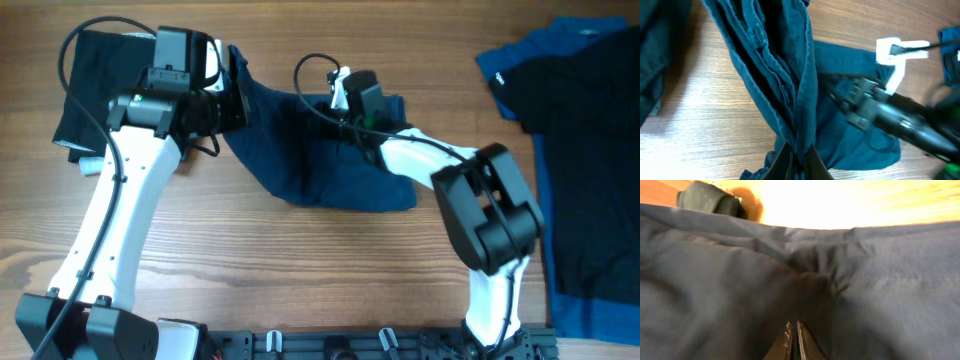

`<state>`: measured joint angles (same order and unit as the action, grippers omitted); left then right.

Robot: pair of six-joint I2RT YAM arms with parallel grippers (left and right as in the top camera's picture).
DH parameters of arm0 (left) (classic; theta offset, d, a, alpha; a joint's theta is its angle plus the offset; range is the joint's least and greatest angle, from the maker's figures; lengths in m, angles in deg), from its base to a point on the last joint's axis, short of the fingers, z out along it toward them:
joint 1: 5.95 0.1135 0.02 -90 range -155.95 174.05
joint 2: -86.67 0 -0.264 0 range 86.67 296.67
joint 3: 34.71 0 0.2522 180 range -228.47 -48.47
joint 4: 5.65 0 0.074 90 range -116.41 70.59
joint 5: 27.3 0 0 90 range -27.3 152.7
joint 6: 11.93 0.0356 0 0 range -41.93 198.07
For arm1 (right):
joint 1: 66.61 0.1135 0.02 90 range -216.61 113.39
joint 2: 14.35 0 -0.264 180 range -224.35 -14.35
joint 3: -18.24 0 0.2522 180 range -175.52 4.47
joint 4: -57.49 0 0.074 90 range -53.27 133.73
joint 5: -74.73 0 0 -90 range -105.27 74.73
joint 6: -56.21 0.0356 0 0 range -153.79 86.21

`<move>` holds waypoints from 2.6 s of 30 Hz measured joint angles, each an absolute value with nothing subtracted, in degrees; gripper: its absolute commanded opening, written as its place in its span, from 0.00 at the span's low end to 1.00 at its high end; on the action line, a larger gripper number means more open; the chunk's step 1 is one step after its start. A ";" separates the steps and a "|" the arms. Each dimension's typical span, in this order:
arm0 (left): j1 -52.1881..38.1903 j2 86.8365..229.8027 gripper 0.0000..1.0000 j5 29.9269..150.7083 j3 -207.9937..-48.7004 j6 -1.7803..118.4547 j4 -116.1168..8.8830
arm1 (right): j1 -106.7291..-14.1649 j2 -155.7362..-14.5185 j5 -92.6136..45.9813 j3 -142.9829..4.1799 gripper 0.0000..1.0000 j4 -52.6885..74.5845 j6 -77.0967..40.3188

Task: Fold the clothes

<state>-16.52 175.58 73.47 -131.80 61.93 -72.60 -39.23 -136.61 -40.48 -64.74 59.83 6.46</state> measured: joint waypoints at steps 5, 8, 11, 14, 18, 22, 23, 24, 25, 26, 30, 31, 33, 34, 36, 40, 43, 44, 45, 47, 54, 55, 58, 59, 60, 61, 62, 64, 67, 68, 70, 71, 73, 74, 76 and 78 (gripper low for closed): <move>-19.03 175.58 0.04 73.47 -131.84 61.93 -72.62 | -37.84 -144.52 -39.48 -64.76 0.04 70.91 5.94; -20.32 175.58 0.04 73.44 -131.87 61.93 -72.80 | -37.44 -144.74 -39.46 -64.80 0.04 71.83 4.39; -21.28 175.58 0.04 72.96 -131.91 61.93 -73.30 | -38.32 -144.46 -42.28 -65.61 0.04 69.23 3.53; -21.54 175.58 0.04 72.22 -131.93 62.28 -73.61 | -40.96 -140.37 -43.92 -65.81 0.04 60.68 2.22; -22.20 175.55 0.04 71.72 -132.02 62.83 -73.41 | -48.63 -126.45 -43.59 -67.07 0.06 43.33 -4.16; -23.21 175.55 0.04 71.48 -132.02 62.85 -72.80 | -54.88 -118.78 -39.98 -67.69 0.09 25.84 -10.70; -23.73 175.55 0.04 71.48 -132.02 62.85 -72.42 | -56.50 -118.58 -38.28 -67.75 0.09 21.41 -12.14; -24.56 175.55 0.04 71.50 -132.02 62.96 -71.90 | -57.75 -118.60 -36.81 -67.66 0.09 18.19 -13.08; -25.06 175.55 0.04 71.50 -132.02 63.00 -71.59 | -58.69 -118.69 -35.52 -67.51 0.08 16.05 -13.67; -26.07 175.55 0.04 71.48 -132.02 63.03 -70.96 | -60.50 -118.71 -33.45 -67.36 0.07 12.51 -14.63; -29.13 175.60 0.04 71.46 -132.02 63.03 -69.06 | -65.27 -118.71 -28.88 -67.25 0.07 8.90 -16.23; -29.87 175.62 0.04 71.48 -132.02 63.03 -68.62 | -66.03 -118.71 -28.35 -67.25 0.08 8.58 -16.60; -31.40 175.93 0.04 71.48 -132.02 63.05 -68.14 | -67.30 -118.71 -27.28 -67.25 0.08 7.90 -17.25; -32.15 176.25 0.04 71.48 -132.02 63.05 -67.94 | -67.71 -118.71 -26.91 -67.25 0.08 7.75 -17.43; -34.07 177.65 0.04 71.50 -132.02 63.05 -67.40 | -68.48 -118.71 -26.56 -67.25 0.08 7.68 -17.65; -37.92 180.97 0.04 71.52 -132.06 63.05 -65.82 | -69.57 -118.71 -26.32 -67.25 0.08 7.33 -17.65; -41.02 183.68 0.04 71.52 -132.06 63.20 -62.83 | -69.73 -118.71 -26.10 -67.25 0.08 7.29 -17.65; -42.05 184.69 0.04 71.52 -132.08 63.22 -61.50 | -69.73 -118.71 -26.10 -67.25 0.08 7.29 -17.65; -42.24 184.91 0.04 71.52 -132.08 63.22 -61.23 | -69.73 -118.71 -26.10 -67.25 0.08 7.27 -17.65; -44.30 187.14 0.04 71.52 -132.06 63.22 -58.74 | -69.73 -118.71 -26.10 -67.25 0.08 7.07 -17.65; -47.62 191.71 0.25 71.61 -132.08 61.87 -52.78 | -69.73 -118.71 -26.10 -67.25 0.07 6.87 -17.65; -48.04 192.10 0.30 71.76 -132.08 61.71 -51.73 | -69.73 -118.71 -26.10 -67.25 0.07 6.85 -17.65; -49.11 192.43 0.43 72.66 -132.11 60.34 -45.76 | -69.73 -118.71 -26.15 -67.25 0.08 6.92 -17.65; -49.26 192.43 0.50 73.01 -132.15 59.92 -43.81 | -69.73 -118.71 -26.21 -67.25 0.09 6.96 -17.67; -49.22 192.43 0.54 73.12 -132.17 59.75 -42.46 | -69.73 -118.71 -26.80 -67.25 0.11 7.53 -17.73; -48.91 192.43 0.54 73.27 -132.19 59.42 -41.10 | -69.73 -118.71 -27.72 -67.25 0.12 8.31 -18.52; -48.45 192.41 0.54 73.29 -132.22 59.55 -40.47 | -69.73 -118.60 -28.57 -67.25 0.13 8.64 -19.11; -46.75 192.38 0.50 73.33 -132.22 59.33 -39.68 | -69.73 -117.75 -30.39 -67.25 0.12 8.29 -20.44; -42.18 192.32 0.32 73.27 -132.22 59.29 -39.95 | -69.73 -112.77 -36.59 -67.25 0.04 7.09 -23.57; -40.32 192.32 0.22 73.27 -132.24 59.42 -40.21 | -69.73 -110.14 -39.48 -67.27 0.04 5.67 -24.66; -37.28 192.32 0.09 73.29 -132.24 58.96 -40.47 | -69.70 -106.73 -43.79 -67.45 0.04 1.63 -25.56; -36.12 192.32 0.06 73.27 -132.24 58.96 -40.58 | -69.51 -105.84 -45.47 -67.47 0.04 0.16 -25.97; -34.62 192.45 0.04 73.23 -132.24 59.03 -40.99 | -68.83 -105.71 -47.50 -67.12 0.04 -1.41 -26.67; -34.35 192.67 0.04 73.25 -132.24 58.92 -41.04 | -68.37 -105.88 -48.03 -66.51 0.04 -1.32 -27.31; -34.37 193.83 0.04 73.27 -132.30 58.92 -41.02 | -66.84 -106.30 -48.86 -63.77 0.04 -0.49 -28.84; -34.51 196.97 0.04 73.29 -132.39 58.92 -40.27 | -64.70 -107.39 -49.64 -58.92 0.04 4.18 -30.30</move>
